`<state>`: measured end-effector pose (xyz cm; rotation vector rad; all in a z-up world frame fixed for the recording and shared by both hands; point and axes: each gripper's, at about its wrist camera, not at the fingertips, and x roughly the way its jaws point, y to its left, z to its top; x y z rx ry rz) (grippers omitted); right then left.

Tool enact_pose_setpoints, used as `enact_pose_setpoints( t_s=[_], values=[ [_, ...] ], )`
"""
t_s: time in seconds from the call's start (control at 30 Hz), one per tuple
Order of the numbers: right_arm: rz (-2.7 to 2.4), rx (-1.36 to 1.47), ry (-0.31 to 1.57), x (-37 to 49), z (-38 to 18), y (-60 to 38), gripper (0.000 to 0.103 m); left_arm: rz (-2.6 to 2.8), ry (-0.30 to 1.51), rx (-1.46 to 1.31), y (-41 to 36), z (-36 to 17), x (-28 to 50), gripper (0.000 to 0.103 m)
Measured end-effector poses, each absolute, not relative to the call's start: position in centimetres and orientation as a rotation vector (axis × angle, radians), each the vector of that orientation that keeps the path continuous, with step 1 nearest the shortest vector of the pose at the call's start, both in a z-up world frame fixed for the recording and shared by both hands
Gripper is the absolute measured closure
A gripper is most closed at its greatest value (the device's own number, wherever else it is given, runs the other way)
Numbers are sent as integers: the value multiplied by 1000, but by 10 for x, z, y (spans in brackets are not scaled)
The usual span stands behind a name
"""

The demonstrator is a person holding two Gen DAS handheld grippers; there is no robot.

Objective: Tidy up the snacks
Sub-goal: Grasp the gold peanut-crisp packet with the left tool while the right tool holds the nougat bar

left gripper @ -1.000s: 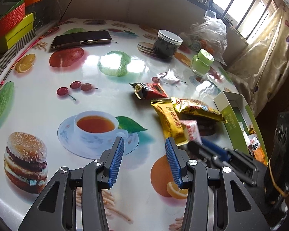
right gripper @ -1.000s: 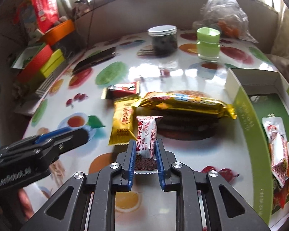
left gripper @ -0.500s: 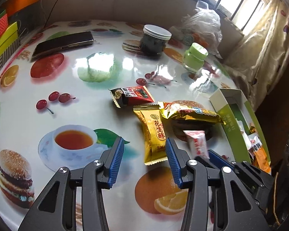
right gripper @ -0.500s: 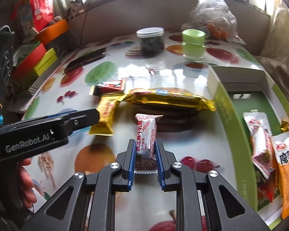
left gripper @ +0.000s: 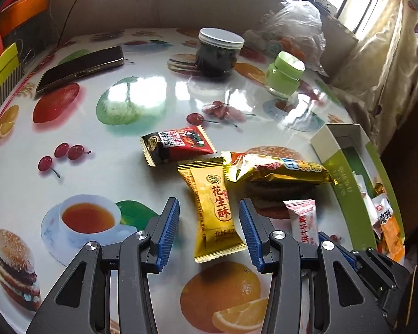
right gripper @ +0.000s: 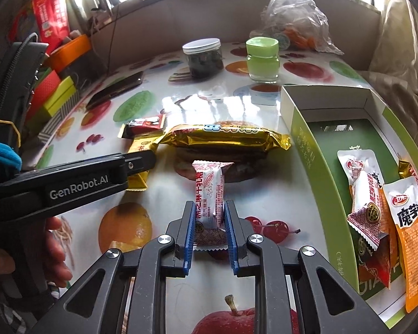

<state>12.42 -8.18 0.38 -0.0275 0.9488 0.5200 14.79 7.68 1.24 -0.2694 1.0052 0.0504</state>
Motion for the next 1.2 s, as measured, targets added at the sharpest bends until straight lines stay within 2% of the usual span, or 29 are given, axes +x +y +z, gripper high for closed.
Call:
enact_pose_setpoints(
  t_s=[0.33, 0.47, 0.57, 1.2],
  values=[
    [518, -17, 950, 127, 3, -83, 84, 68, 1004, -237, 76, 9, 151, 58],
    [519, -16, 951, 127, 3, -83, 84, 82, 1005, -228, 75, 9, 151, 72],
    [519, -17, 950, 126, 3, -83, 84, 85, 1003, -228, 76, 9, 151, 77],
    [524, -23, 927, 118, 10, -83, 84, 89, 963, -233, 80, 19, 133, 78]
  ],
)
